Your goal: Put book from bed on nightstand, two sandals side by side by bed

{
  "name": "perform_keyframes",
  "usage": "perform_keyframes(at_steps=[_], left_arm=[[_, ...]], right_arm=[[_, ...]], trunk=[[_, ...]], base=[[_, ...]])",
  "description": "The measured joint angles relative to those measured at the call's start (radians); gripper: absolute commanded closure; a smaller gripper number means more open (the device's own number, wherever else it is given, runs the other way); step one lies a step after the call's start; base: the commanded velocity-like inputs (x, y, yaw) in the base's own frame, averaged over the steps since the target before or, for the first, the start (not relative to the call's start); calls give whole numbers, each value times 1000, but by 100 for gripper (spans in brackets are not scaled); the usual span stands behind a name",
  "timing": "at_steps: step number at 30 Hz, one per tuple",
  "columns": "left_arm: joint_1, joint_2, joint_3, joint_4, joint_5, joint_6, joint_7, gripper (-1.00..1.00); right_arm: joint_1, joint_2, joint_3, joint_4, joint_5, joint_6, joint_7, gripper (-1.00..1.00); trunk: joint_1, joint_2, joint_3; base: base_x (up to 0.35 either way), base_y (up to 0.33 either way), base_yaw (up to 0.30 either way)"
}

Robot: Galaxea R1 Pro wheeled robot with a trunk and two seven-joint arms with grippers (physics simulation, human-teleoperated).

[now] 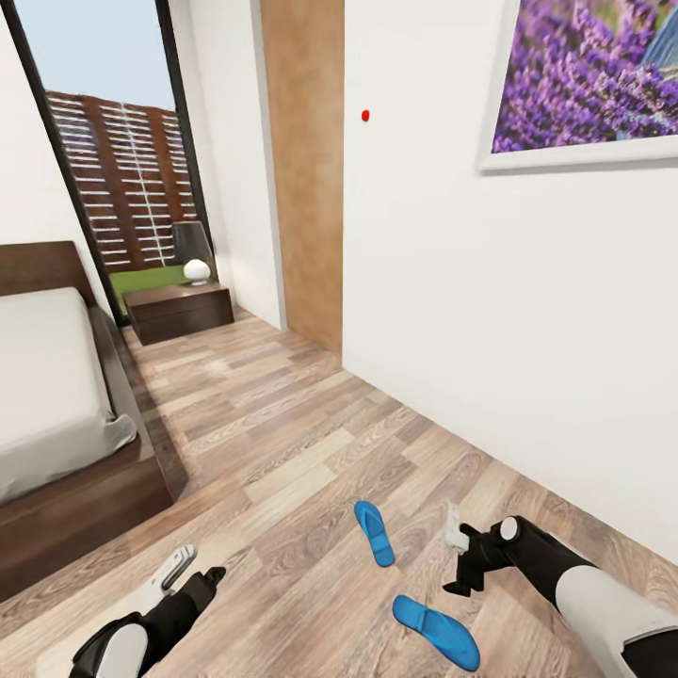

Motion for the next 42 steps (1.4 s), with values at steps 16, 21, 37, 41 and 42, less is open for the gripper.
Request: perform_keyframes(at_steps=[16,21,37,41,42], left_arm=[[-155,10,-75,-33,1,8,239,-100],[-177,10,-76,-33,2,8,256,-100],[-175,10,-82,-26,26,-10,272,-100],[-164,11,-81,-24,29,-45,276,-100],[-163,11,-81,-23,29,-52,277,-100]], right_arm=[[0,-26,-22,6,-1,-55,-41,-100],[0,-28,-35,15,0,-68,-91,-100],[-1,-28,-55,48,-2,-85,-94,-100],[-2,-29,-55,47,-2,-86,-83,-100],[-1,-28,-55,46,-2,-86,-82,-100]], trunk=[[7,-4,-62],[9,-5,-81],[17,-9,-143],[18,-10,-159],[19,-10,-163]], base=[[0,0,0],[0,0,0],[0,0,0],[0,0,0],[0,0,0]])
